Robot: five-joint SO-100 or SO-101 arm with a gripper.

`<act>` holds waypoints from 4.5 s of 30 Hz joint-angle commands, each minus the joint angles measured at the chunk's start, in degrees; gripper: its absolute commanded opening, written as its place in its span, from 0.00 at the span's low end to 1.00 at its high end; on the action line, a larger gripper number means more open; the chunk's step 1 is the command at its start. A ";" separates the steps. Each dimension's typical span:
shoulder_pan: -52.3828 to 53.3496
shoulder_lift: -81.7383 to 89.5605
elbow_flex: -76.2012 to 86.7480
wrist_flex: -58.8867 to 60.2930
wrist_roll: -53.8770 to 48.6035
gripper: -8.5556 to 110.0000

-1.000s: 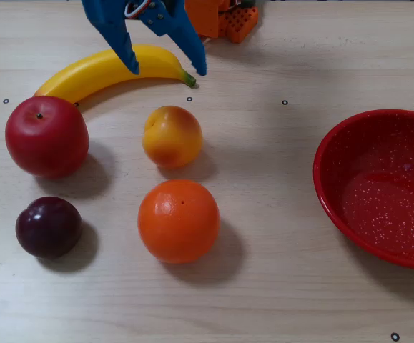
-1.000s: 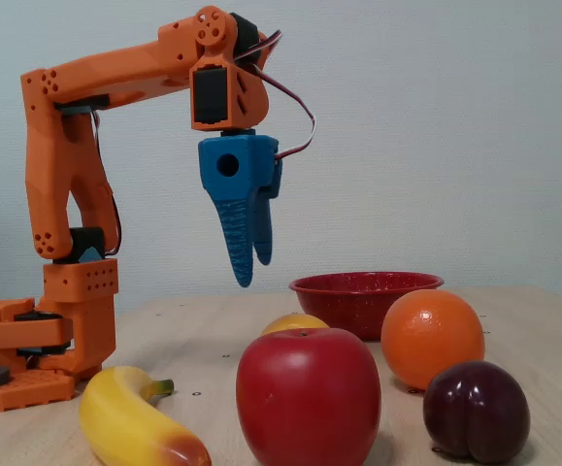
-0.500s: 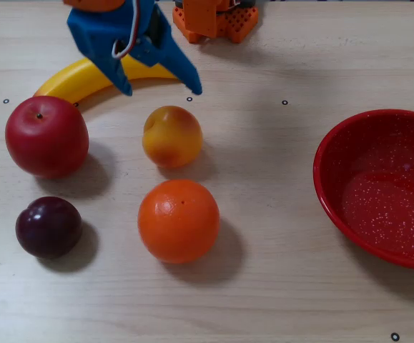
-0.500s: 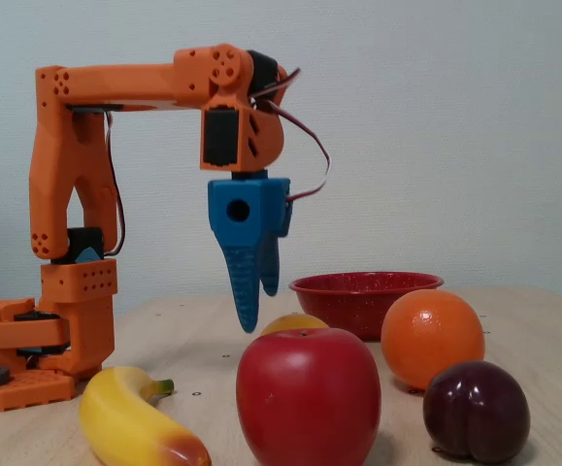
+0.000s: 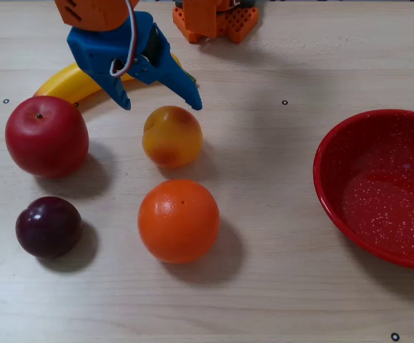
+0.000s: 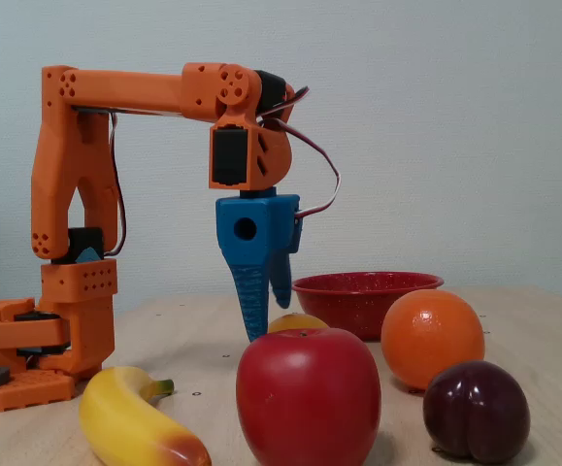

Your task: Put peach in the red bowl.

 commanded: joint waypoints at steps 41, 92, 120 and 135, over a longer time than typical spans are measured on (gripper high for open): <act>-11.16 19.78 13.36 3.34 68.73 0.50; -9.76 0.44 10.46 -11.16 78.93 0.50; -7.56 0.00 5.98 -10.99 78.49 0.50; -5.80 0.53 5.98 -8.09 78.57 0.50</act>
